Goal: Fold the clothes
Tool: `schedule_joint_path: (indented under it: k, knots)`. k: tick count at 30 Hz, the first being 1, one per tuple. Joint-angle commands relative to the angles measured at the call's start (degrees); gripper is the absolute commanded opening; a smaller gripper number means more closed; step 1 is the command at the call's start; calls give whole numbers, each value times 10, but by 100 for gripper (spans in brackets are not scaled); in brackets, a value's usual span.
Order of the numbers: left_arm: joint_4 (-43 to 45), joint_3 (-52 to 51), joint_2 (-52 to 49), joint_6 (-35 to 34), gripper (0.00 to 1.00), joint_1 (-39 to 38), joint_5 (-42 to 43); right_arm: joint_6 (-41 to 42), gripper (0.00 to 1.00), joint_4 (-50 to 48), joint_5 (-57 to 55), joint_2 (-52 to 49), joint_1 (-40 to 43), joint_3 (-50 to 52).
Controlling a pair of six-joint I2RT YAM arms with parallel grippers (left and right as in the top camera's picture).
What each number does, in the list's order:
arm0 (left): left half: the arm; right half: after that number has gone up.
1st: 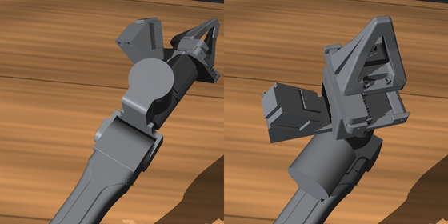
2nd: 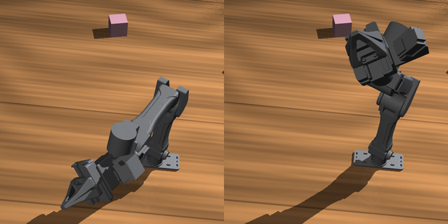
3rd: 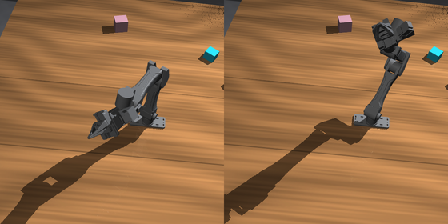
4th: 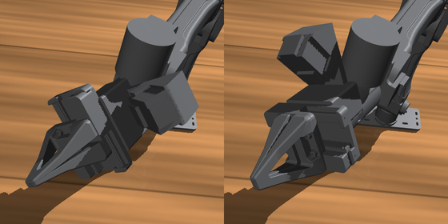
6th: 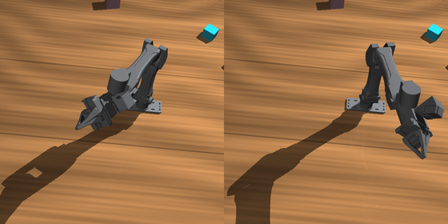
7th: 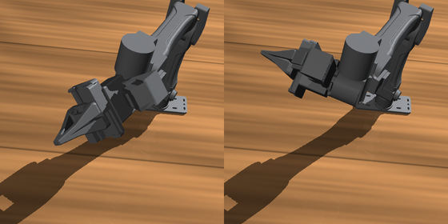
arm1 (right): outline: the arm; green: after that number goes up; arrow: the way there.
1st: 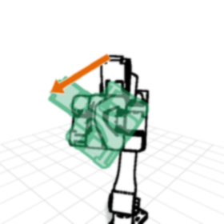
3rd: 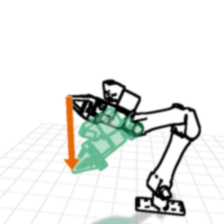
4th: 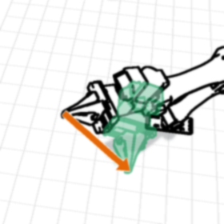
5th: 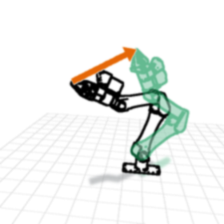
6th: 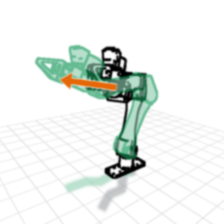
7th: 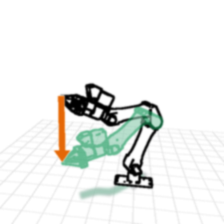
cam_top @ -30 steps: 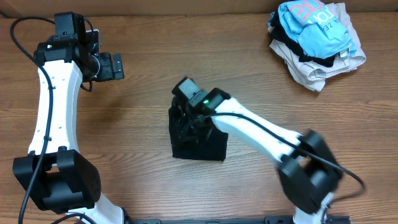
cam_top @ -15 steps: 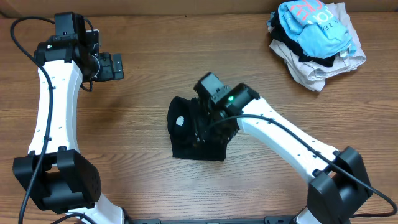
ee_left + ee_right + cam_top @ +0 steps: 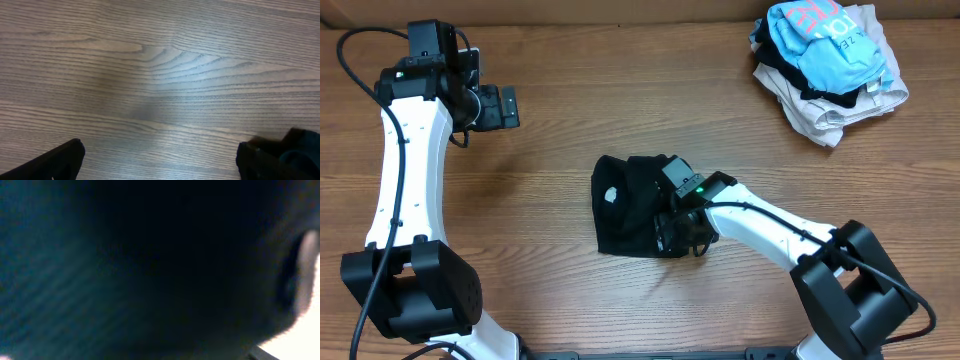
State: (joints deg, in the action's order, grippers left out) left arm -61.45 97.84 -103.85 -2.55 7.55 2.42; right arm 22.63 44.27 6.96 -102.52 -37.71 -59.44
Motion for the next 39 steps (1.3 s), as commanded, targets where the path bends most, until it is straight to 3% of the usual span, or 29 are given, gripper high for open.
schedule_joint_path:
  k: [1,9,13,17,23,27,35,39]
  knots:
    - [0,5,-7,13,100,2,6,1,68,-22,-21,-26,31,19]
    - [0,5,-7,13,100,2,6,44,69,-29,-124,-48,137,17]
    - [0,5,-7,13,99,2,7,40,80,-37,-148,-48,226,-2]
    - [0,5,-7,13,100,2,18,24,97,3,-101,-48,306,-73]
    - [0,5,-7,13,100,2,21,37,100,106,36,-17,311,-205]
    - [-2,5,-7,13,100,2,21,160,100,132,33,17,248,-214]
    - [1,5,-7,13,100,2,17,577,100,171,23,16,101,-212]
    - [2,5,-7,13,100,2,17,688,100,167,-42,12,39,-212]
